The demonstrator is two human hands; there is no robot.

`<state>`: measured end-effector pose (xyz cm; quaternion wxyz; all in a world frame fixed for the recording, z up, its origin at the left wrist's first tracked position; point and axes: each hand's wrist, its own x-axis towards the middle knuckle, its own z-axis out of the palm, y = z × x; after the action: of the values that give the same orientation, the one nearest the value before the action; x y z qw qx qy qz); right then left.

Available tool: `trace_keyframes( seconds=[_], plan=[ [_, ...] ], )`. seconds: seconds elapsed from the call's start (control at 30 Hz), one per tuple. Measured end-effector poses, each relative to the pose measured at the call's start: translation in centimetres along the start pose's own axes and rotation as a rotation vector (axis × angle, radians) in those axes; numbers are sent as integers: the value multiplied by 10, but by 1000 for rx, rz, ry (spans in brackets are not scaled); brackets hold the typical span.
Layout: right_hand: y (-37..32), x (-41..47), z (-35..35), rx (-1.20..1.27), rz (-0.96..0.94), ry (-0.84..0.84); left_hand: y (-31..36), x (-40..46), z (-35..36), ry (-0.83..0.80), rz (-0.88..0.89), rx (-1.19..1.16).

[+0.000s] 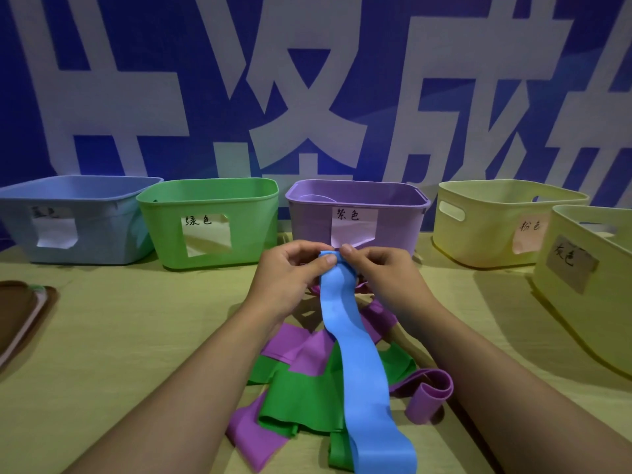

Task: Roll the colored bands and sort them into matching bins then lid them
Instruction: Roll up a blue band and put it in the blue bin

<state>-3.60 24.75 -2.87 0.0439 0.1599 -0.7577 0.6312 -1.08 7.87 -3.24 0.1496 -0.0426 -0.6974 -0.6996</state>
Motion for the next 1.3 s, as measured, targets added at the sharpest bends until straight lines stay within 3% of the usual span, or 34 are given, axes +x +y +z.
trace_keyframes(
  seconds=[0.47, 0.63, 0.8, 1.03, 1.13, 1.3],
  plan=[
    [7, 6, -1, 74, -66, 3, 4, -2, 4, -27, -78, -98],
    [7, 5, 1, 73, -94, -18, 0, -2, 4, -41, -190, -30],
    [6, 4, -1, 75, -106, -39, -2, -2, 2, -25, -187, -20],
    [-1, -1, 2, 123, 23, -13, 0, -3, 3, -29, -185, -28],
    [-2, -1, 1, 25, 109, 54, 2, -3, 3, -40, -178, -24],
    [-3, -1, 0, -48, 99, 65, 7, -7, 3, -65, -180, -41]
  ],
)
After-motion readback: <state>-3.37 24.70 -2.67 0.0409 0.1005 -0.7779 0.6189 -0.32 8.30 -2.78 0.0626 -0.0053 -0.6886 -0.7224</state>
